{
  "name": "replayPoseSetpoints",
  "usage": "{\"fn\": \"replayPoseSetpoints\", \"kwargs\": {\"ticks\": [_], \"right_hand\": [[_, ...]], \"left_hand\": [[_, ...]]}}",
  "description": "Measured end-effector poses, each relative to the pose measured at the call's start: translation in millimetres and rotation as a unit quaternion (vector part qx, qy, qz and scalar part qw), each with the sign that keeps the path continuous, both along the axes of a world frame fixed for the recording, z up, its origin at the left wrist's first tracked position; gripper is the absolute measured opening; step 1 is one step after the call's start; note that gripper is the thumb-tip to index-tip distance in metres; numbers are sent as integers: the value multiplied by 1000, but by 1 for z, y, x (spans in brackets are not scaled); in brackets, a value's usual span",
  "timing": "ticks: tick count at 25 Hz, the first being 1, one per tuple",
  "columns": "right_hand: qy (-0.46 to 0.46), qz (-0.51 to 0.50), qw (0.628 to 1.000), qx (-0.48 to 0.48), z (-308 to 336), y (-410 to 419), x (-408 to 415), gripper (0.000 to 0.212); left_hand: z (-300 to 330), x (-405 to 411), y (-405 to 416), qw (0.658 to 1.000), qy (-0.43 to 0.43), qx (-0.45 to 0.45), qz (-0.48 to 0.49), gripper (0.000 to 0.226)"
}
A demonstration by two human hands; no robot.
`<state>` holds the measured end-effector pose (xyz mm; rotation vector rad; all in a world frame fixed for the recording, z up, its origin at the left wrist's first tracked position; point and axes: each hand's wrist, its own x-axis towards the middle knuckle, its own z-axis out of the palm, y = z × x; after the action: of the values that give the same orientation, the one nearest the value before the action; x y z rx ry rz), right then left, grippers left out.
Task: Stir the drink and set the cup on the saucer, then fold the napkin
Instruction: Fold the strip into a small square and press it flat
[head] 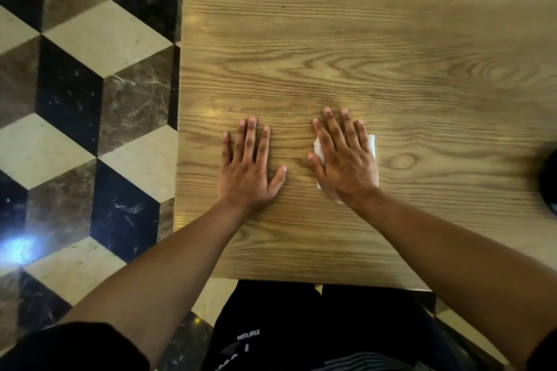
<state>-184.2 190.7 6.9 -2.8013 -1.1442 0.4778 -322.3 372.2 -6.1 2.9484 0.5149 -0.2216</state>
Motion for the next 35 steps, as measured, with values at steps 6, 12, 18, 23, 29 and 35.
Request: {"fn": "replayPoseSetpoints", "kwargs": {"ticks": [6, 12, 18, 23, 29, 35], "right_hand": [[15, -26, 999, 28, 12, 6, -1, 72], [14, 10, 1000, 17, 5, 24, -3, 71], [5, 0, 1000, 21, 0, 23, -2, 79], [20, 13, 999, 23, 10, 20, -1, 77], [-9, -31, 999, 19, 10, -17, 17, 79], [-19, -23, 999, 23, -7, -18, 19, 81]], "left_hand": [[2, 0, 1, 1000, 17, -19, 13, 94], [2, 0, 0, 1000, 12, -14, 13, 93], [2, 1, 0, 1000, 13, -12, 9, 93], [2, 1, 1, 1000, 15, -19, 16, 94], [1, 1, 1, 1000, 1, -19, 19, 93], [-2, 0, 2, 1000, 3, -9, 20, 93]]}}
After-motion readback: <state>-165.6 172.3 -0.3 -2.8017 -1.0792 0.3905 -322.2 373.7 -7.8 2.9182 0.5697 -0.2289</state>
